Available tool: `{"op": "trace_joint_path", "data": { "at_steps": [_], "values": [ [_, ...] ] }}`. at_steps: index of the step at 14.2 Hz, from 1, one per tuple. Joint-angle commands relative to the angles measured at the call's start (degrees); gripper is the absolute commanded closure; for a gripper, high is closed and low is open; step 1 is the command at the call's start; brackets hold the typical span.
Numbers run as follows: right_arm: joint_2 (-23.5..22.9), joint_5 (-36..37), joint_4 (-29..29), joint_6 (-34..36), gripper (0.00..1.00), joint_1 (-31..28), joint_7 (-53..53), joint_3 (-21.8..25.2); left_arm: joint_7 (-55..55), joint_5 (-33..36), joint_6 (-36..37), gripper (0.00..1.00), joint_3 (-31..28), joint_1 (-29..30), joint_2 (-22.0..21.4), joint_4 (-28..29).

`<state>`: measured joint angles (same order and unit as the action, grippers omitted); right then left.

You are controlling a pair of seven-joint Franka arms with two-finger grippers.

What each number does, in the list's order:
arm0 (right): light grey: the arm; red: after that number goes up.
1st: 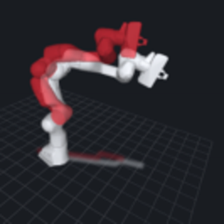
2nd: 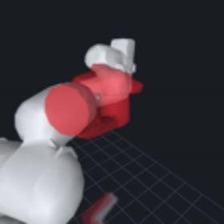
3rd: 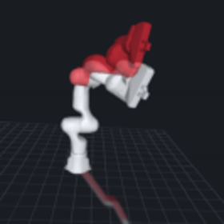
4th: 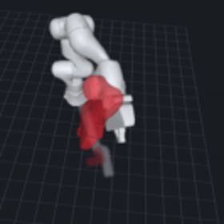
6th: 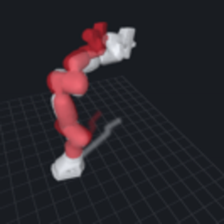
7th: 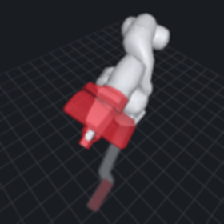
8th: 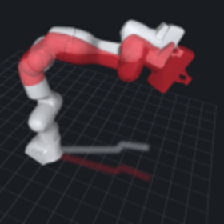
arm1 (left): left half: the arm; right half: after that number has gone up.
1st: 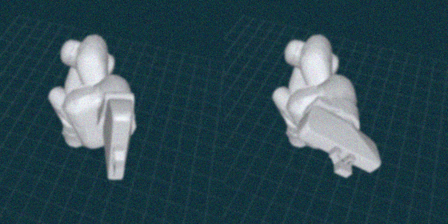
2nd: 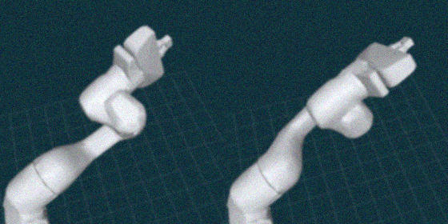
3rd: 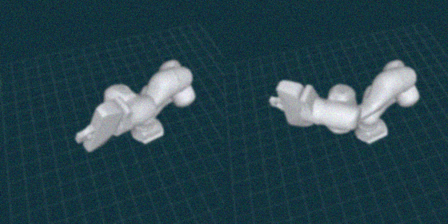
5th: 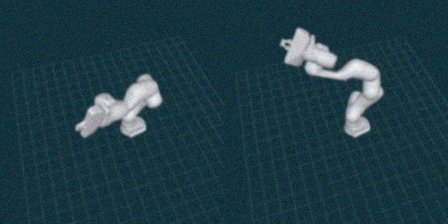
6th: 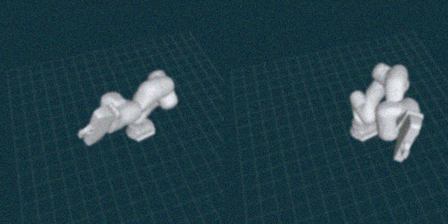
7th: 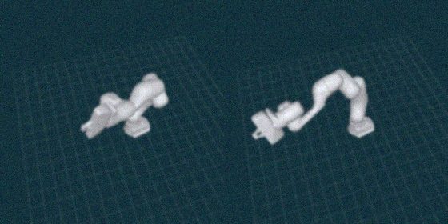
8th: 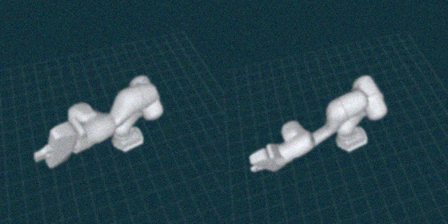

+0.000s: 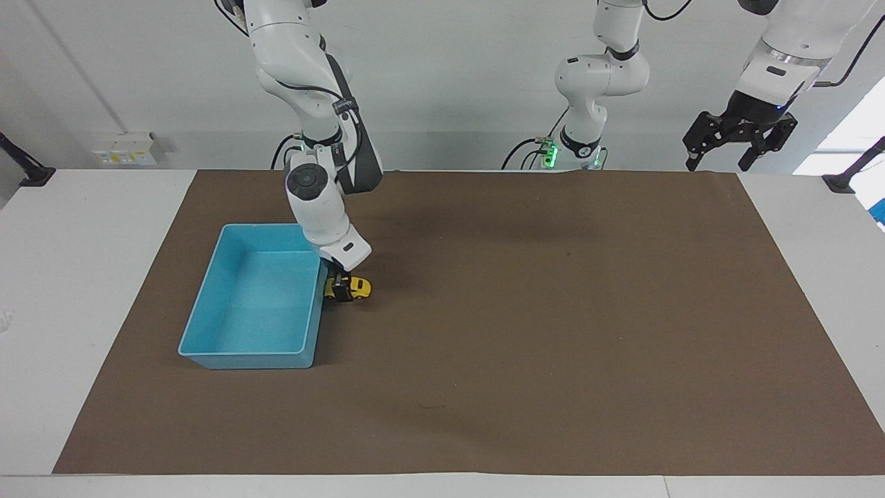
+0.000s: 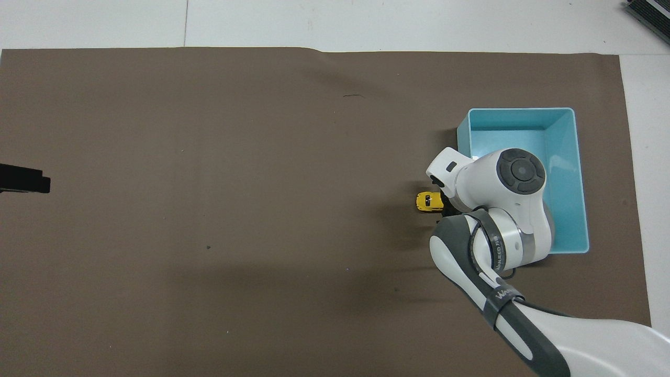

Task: Wind up and store yellow beetle car
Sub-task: 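Lower the right gripper to the car beside the box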

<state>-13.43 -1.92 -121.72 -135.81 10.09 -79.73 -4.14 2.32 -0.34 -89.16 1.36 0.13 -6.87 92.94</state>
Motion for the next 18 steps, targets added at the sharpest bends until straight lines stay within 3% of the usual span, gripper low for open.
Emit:
{"op": "trace_joint_path", "data": {
  "at_steps": [1, 6, 8, 11, 12, 13, 16, 18],
  "values": [
    [0.2, 0.5, -1.6, -2.2, 0.00, -0.7, -1.1, -0.4, -0.6, -0.6, 3.0, 0.00, -0.7, -0.6, -0.7, -0.1],
    [0.2, 0.5, -1.7, -2.5, 0.13, -0.4, -1.1, -0.3, -0.6, -0.5, 3.6, 0.00, -0.8, -0.6, -0.7, -0.3],
    [0.2, 0.7, -1.7, -2.5, 0.34, -0.2, -1.0, -0.4, -0.6, -0.5, 3.6, 0.00, -0.8, -0.6, -0.7, -0.3],
    [0.2, 0.7, -1.7, -2.4, 0.51, -0.1, -1.0, -0.3, -0.6, -0.5, 3.6, 0.00, -0.8, -0.6, -0.7, -0.3],
    [0.2, 0.7, -1.7, -2.4, 0.62, -0.1, -1.0, -0.4, -0.6, -0.5, 3.5, 0.00, -0.8, -0.6, -0.7, -0.3],
    [0.2, 0.7, -1.6, -2.4, 0.69, 0.0, -1.0, -0.3, -0.6, -0.5, 3.5, 0.00, -0.8, -0.6, -0.7, -0.3],
    [0.1, 0.7, -1.4, -2.4, 0.74, 0.0, -0.8, -0.4, -0.6, -0.5, 3.5, 0.00, -0.8, -0.6, -0.7, -0.3],
    [-0.1, 0.6, -1.0, -2.4, 0.89, 0.6, 0.2, -0.4, -0.6, -0.6, 3.6, 0.00, -0.8, -0.6, -0.7, -0.3]
  ]
}}
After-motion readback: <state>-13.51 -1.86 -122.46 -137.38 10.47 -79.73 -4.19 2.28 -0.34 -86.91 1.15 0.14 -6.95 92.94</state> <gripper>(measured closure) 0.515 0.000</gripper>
